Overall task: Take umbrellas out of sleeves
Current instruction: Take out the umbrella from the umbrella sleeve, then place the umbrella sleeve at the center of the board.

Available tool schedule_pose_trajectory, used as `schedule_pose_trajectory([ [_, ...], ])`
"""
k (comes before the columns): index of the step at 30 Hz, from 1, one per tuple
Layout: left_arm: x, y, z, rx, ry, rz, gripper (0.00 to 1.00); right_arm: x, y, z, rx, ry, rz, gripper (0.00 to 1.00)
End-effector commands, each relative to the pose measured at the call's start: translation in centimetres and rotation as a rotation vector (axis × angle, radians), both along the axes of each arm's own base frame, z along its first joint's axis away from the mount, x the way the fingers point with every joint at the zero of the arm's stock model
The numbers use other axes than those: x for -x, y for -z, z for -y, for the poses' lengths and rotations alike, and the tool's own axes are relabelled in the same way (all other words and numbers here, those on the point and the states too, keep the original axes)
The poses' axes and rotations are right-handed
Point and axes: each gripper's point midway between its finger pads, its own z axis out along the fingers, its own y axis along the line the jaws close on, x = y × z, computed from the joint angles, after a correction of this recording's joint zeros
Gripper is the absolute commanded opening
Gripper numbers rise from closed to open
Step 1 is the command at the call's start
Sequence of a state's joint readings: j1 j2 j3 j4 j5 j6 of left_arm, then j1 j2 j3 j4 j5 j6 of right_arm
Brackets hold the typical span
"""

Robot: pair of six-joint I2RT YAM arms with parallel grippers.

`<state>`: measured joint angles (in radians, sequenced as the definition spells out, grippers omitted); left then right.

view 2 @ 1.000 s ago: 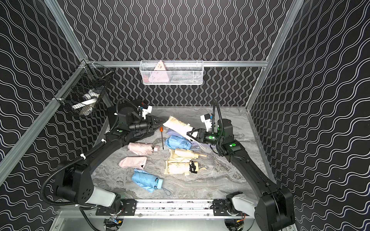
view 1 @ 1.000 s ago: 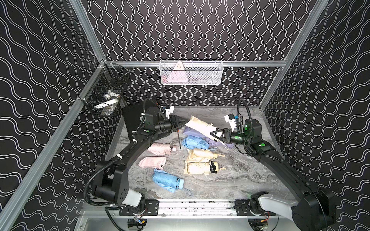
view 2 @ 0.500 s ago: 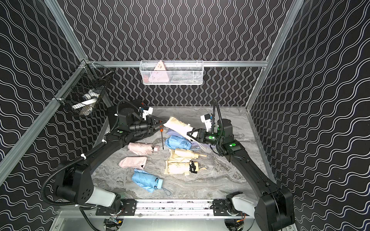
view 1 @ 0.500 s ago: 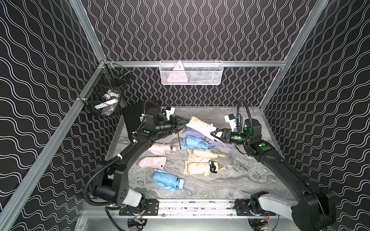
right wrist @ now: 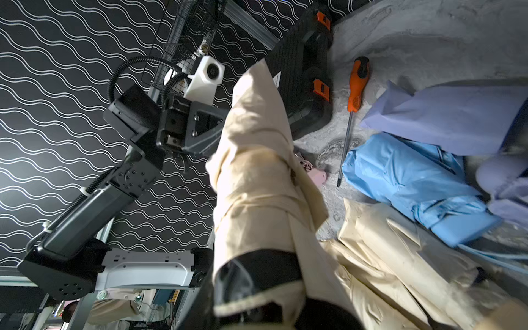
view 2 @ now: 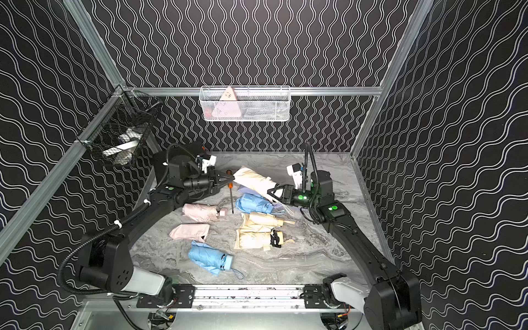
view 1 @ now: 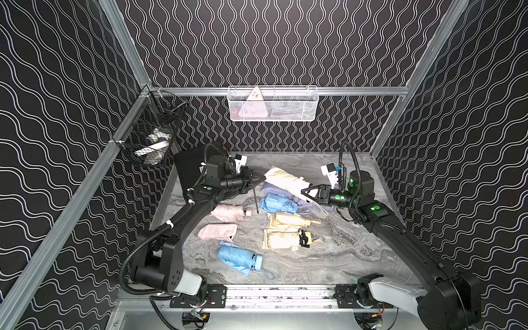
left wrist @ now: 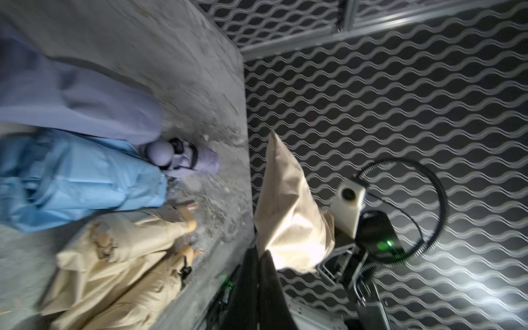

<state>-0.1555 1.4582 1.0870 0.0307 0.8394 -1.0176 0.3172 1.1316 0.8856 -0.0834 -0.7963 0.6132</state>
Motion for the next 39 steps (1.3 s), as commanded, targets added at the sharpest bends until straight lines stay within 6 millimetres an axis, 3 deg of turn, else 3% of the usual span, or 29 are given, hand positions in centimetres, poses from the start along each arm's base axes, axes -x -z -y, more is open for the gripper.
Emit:
schedule_pose_trajectory([
  [1,-1.2,2.7,-2.9,-0.176,-0.106,-0.010,0.00,1.2,0.2,0.7,0.059,-0.013,0.037,0.05],
  [6,-3.2,4.3,-5.4,-0.181,-0.182,-0.032,0.00,3.6,1.1,2.0,0.098,-0.006,0.008,0.05],
  [10,-3.9,5.5,-8.4,-0.257,-0.244,-0.044,0.00,3.8,0.9,4.6,0.152,0.131,0.016,0.04],
  [13,-5.1,6.0,-7.8,-0.189,-0.205,-0.043,0.00,3.0,-0.1,6.5,0.187,0.250,0.072,0.05],
  [18,-7.7,4.8,-3.8,-0.026,-0.151,0.011,0.00,0.7,-0.9,5.5,0.151,0.237,0.090,0.05],
  [25,-12.7,-0.9,6.3,0.228,-0.047,0.181,0.00,-6.8,-1.9,6.1,0.131,0.345,0.171,0.05],
  [27,-14.0,-1.4,8.2,0.328,-0.031,0.208,0.00,-8.8,-2.2,6.6,0.121,0.368,0.184,0.05],
  [30,-15.9,2.1,9.2,0.374,-0.043,0.161,0.00,-11.4,-0.9,7.3,0.147,0.400,0.189,0.05],
  [34,-17.3,10.2,9.7,0.297,-0.028,0.074,0.00,-14.1,3.5,6.9,0.153,0.378,0.131,0.05],
  [36,-17.8,14.3,9.7,0.256,-0.027,0.004,0.06,-15.3,5.6,6.5,0.154,0.363,0.097,0.05],
  [37,-18.0,15.7,9.6,0.239,-0.028,-0.017,0.17,-16.0,6.8,6.4,0.154,0.360,0.079,0.05],
  [38,-18.0,17.1,9.4,0.217,-0.027,-0.041,0.34,-16.4,7.6,6.1,0.151,0.347,0.069,0.05],
  [39,-18.0,17.7,9.3,0.195,-0.022,-0.049,0.43,-16.9,8.5,5.9,0.152,0.338,0.058,0.05],
])
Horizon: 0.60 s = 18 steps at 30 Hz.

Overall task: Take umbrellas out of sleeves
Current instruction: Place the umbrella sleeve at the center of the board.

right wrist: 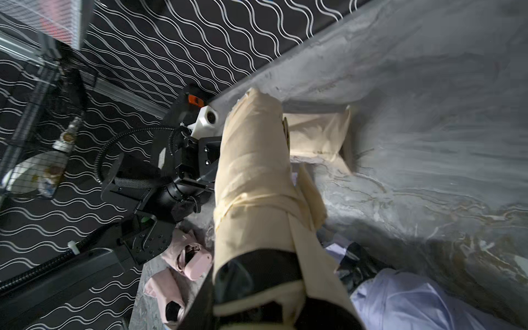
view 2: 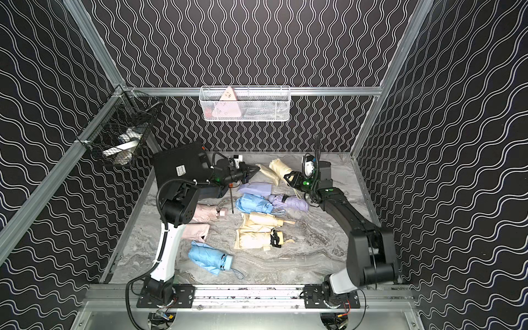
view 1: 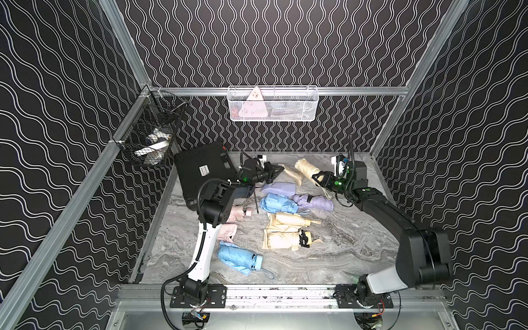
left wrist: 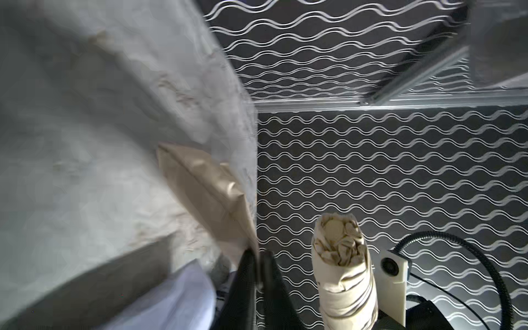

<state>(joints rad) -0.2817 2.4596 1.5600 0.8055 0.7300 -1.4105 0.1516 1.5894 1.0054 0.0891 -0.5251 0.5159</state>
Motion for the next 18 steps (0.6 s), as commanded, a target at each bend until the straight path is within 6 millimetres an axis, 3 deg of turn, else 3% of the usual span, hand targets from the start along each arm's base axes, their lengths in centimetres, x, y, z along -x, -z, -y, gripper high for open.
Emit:
schedule_pose_trajectory([
  [1,0.0,0.5,-0.1,-0.050,0.048,0.035,0.48,-2.6,-0.8,-1.2,-0.046,-0.048,0.105,0.05],
  [4,0.5,0.7,-1.3,-0.116,0.051,0.012,0.68,-4.1,1.4,-1.9,-0.056,-0.081,0.056,0.06],
  [6,0.8,0.3,-2.7,-0.160,0.038,0.003,0.86,-4.5,3.2,-2.2,-0.059,-0.095,0.023,0.06],
  [7,1.2,0.2,-3.6,-0.193,0.036,-0.005,0.98,-5.5,2.7,-2.3,-0.059,-0.099,0.037,0.06],
  [12,3.0,-1.0,-6.5,-0.366,0.065,-0.007,0.99,-6.6,4.5,-2.8,-0.054,-0.132,0.009,0.07],
  [18,4.3,-2.4,-9.2,-0.405,0.042,-0.003,0.99,-7.1,4.8,-3.3,-0.070,-0.153,0.006,0.07],
])
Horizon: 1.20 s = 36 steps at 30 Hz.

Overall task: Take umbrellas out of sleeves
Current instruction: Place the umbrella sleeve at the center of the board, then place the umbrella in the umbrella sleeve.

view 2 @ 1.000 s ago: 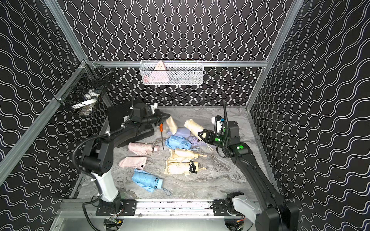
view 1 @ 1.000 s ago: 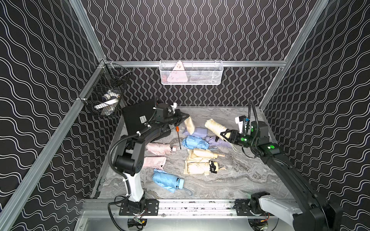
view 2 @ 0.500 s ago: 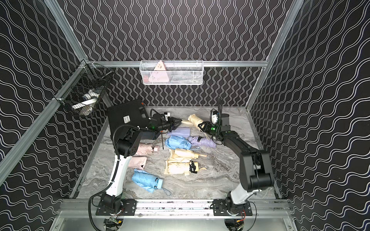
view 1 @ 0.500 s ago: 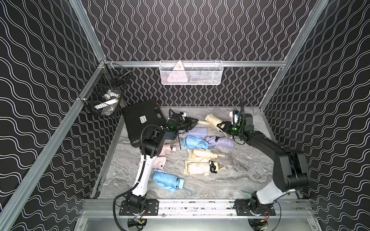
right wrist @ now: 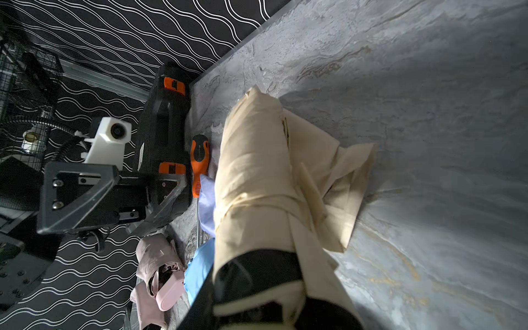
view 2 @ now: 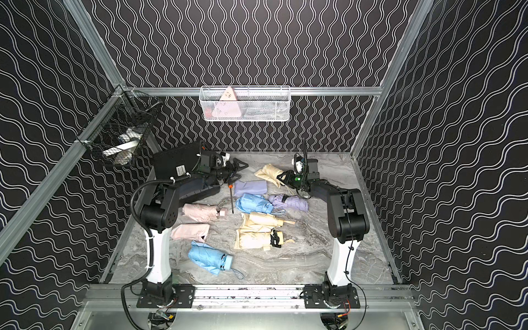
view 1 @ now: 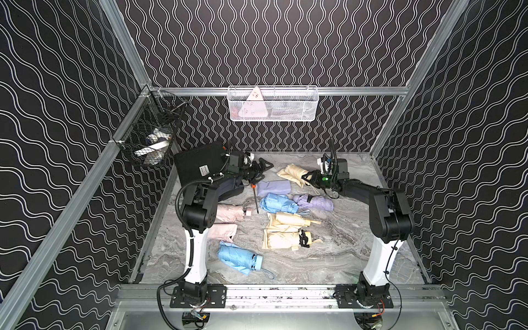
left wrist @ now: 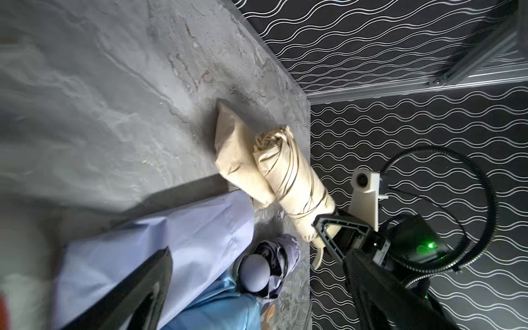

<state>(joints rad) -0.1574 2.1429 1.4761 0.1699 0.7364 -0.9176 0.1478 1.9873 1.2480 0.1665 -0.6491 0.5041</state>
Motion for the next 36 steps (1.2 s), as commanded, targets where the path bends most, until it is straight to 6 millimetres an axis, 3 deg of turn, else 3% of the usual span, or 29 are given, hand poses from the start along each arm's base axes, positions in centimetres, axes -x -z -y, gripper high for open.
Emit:
schedule_pose_trajectory([
  [1,1.4,0.5,-1.4,-0.071,0.019,-0.011,0.99,-0.9,-1.6,-0.8,-0.025,-0.048,0.081,0.07],
  [3,2.1,0.0,-2.0,-0.098,0.022,-0.005,0.99,-1.1,-1.5,-0.9,-0.024,-0.058,0.075,0.07],
  [8,4.8,-2.1,-3.3,-0.211,0.058,0.023,0.99,-1.3,2.5,-0.8,0.061,-0.101,-0.036,0.08],
  [14,8.7,-5.0,-5.3,-0.334,0.040,0.075,0.99,-1.1,5.2,-0.4,0.122,-0.119,-0.091,0.12],
  [16,10.1,-6.1,-6.0,-0.364,0.020,0.100,0.99,-0.5,6.0,-0.2,0.159,-0.148,-0.129,0.25],
  [18,11.5,-6.8,-6.6,-0.382,-0.002,0.125,0.99,0.0,6.4,0.3,0.195,-0.151,-0.135,0.51],
  [20,12.8,-7.1,-7.3,-0.417,-0.022,0.138,0.99,0.3,5.8,0.8,0.230,-0.144,-0.107,0.69],
  [22,14.0,-7.3,-8.4,-0.477,-0.045,0.147,0.99,0.2,4.7,1.5,0.273,-0.129,-0.072,0.93],
  [23,14.4,-7.4,-8.9,-0.502,-0.058,0.146,0.99,0.2,3.9,1.7,0.293,-0.127,-0.054,1.00],
  [25,15.1,-7.6,-10.1,-0.561,-0.097,0.142,0.99,-0.1,1.8,2.4,0.343,-0.113,-0.006,1.00],
  [30,16.4,-8.4,-12.5,-0.616,-0.239,0.131,0.99,-0.4,-6.9,4.4,0.424,0.012,0.202,1.00],
  [36,17.5,-9.5,-13.1,-0.644,-0.257,0.147,0.99,3.3,-16.1,6.3,0.410,0.148,0.416,1.00],
])
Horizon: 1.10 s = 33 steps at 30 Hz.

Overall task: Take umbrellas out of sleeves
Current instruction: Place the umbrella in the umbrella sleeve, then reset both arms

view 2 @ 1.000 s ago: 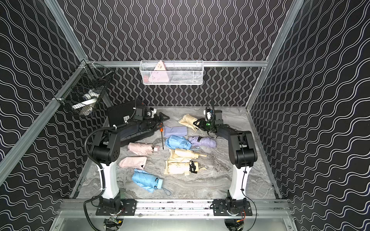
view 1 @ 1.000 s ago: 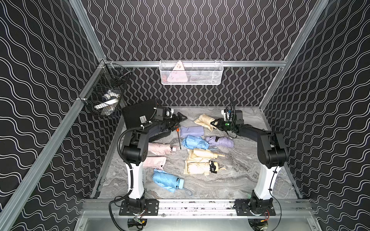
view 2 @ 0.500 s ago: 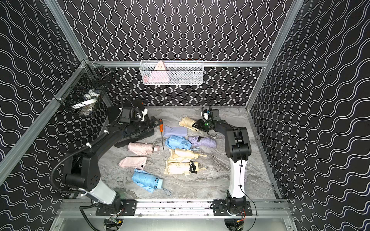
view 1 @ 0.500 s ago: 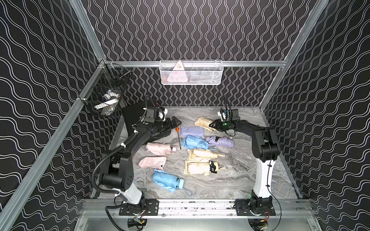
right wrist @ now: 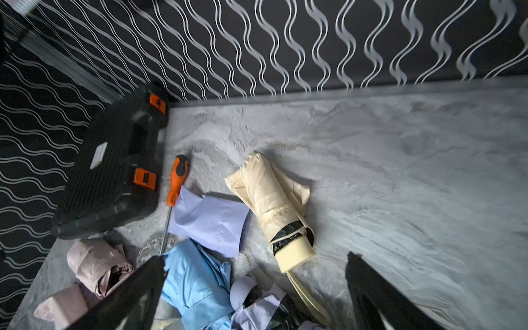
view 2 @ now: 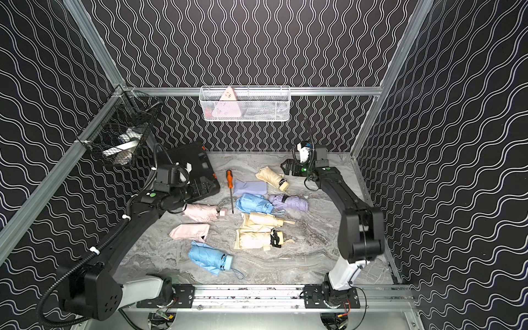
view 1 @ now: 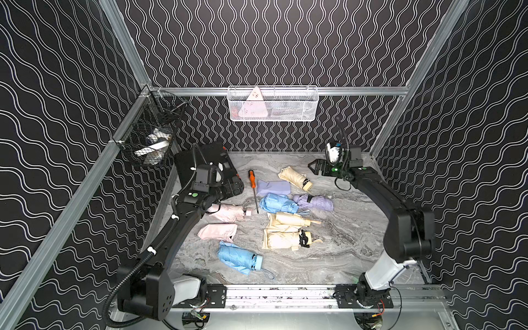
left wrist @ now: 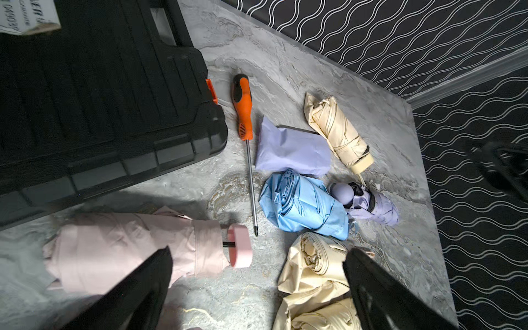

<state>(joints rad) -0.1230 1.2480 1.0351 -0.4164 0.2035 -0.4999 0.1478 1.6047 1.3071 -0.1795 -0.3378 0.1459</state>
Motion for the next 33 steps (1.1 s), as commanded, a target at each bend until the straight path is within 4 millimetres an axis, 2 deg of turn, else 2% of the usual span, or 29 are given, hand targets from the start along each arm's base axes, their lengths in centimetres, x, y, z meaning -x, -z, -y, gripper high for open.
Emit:
schedule_pose_trajectory([
  [1,0.5,-0.7,-1.0,-0.043,-0.040,0.016,0.99,1.5,-4.1,1.2,-0.011,0.064,0.128,1.00],
  [4,1.1,-1.3,-2.1,-0.088,-0.115,0.031,0.99,4.2,-5.7,1.4,-0.061,0.066,0.169,1.00],
  [7,2.0,-0.8,-2.9,-0.155,-0.149,0.060,0.99,6.7,-4.1,2.3,-0.042,0.098,0.163,1.00],
  [10,2.4,-0.3,-2.1,-0.237,-0.070,0.154,0.99,8.9,-2.6,3.9,0.039,0.141,0.169,1.00],
  [12,3.0,0.5,-1.9,-0.289,-0.032,0.185,0.99,9.8,-1.5,5.4,0.070,0.215,0.176,1.00],
  [14,3.3,1.3,-2.7,-0.331,-0.053,0.191,0.99,10.5,-0.1,6.8,0.115,0.270,0.198,1.00],
  [17,3.4,2.5,-3.4,-0.400,-0.047,0.185,0.99,11.5,2.2,7.5,0.227,0.238,0.235,1.00],
  [20,3.3,4.0,-3.6,-0.440,-0.037,0.176,0.99,11.5,5.5,9.2,0.276,0.271,0.162,1.00],
  [23,3.2,4.3,-3.7,-0.457,-0.031,0.193,0.99,10.4,7.5,10.5,0.255,0.314,0.171,1.00],
  [28,2.4,4.4,-4.6,-0.547,-0.045,0.259,0.99,7.7,11.2,12.0,0.283,0.352,0.151,1.00],
  [33,0.7,5.7,-5.1,-0.603,-0.040,0.296,0.99,6.5,14.4,12.6,0.257,0.351,0.102,1.00],
])
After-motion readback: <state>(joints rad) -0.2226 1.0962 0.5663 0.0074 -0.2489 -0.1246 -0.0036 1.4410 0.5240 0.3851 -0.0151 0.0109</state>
